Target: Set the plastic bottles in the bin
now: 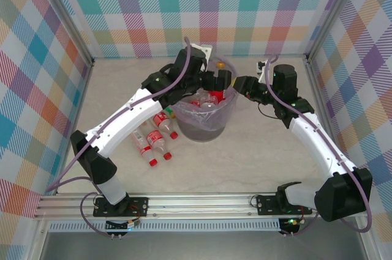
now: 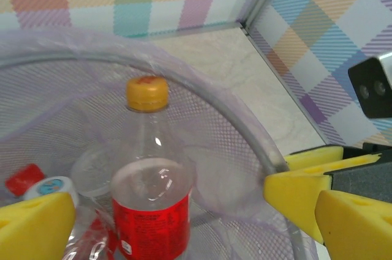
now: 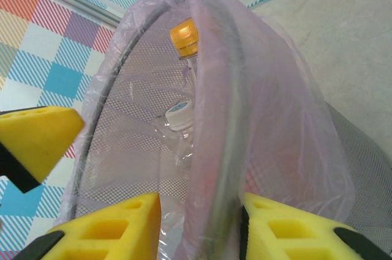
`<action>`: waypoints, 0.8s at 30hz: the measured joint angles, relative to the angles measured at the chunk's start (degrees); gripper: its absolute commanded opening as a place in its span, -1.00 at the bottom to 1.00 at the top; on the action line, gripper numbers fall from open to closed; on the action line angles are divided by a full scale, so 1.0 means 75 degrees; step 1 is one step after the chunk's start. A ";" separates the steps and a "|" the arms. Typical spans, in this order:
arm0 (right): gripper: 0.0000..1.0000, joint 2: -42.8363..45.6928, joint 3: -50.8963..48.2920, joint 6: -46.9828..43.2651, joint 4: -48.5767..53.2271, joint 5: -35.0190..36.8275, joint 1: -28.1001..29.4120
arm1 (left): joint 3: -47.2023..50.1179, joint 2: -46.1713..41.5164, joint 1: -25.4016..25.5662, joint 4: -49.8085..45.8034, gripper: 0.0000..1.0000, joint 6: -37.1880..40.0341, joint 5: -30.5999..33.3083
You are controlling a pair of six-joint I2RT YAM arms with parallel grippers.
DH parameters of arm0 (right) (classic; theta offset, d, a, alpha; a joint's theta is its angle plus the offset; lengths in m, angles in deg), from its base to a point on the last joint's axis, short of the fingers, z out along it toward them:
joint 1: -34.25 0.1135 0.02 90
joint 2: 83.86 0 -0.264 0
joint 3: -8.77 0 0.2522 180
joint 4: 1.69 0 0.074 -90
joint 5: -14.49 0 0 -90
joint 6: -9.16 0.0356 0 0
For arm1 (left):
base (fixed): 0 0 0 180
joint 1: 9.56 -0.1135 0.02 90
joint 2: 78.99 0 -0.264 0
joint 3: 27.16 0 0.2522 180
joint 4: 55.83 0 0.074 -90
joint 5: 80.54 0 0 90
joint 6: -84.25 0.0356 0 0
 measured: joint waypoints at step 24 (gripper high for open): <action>-0.38 0.0154 0.0003 -0.0399 0.0344 0.0245 0.0000 | 0.7038 -0.3797 -0.5700 -0.1652 0.77 -0.3587 -0.0871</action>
